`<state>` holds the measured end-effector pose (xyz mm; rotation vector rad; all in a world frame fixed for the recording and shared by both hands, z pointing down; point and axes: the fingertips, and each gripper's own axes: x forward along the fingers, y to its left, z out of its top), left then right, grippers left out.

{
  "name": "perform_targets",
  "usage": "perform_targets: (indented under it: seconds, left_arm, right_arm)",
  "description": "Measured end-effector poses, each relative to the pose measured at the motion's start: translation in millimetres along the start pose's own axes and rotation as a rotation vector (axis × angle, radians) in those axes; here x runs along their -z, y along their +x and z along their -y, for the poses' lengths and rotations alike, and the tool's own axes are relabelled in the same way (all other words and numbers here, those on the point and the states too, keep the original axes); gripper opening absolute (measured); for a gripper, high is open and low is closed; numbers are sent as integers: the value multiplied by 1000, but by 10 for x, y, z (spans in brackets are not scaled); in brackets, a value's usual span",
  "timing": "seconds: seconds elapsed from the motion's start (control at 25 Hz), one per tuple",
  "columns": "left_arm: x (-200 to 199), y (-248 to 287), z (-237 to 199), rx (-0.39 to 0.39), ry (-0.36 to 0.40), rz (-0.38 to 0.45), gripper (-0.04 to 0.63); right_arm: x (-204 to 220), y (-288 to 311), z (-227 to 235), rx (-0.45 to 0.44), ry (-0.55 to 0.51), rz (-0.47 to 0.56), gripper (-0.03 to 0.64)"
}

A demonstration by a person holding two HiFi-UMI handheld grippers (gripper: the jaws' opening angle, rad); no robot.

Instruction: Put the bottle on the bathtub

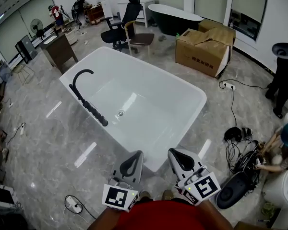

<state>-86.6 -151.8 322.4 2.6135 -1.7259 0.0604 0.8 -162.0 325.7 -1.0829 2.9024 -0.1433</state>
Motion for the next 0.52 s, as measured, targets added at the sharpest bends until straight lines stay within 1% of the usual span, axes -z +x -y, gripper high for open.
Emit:
perform_targets:
  seconds: [0.52]
  left_arm:
    - [20, -52, -55, -24, -7, -6, 9]
  right_arm:
    - [-14, -39, 23, 11, -17, -8, 5]
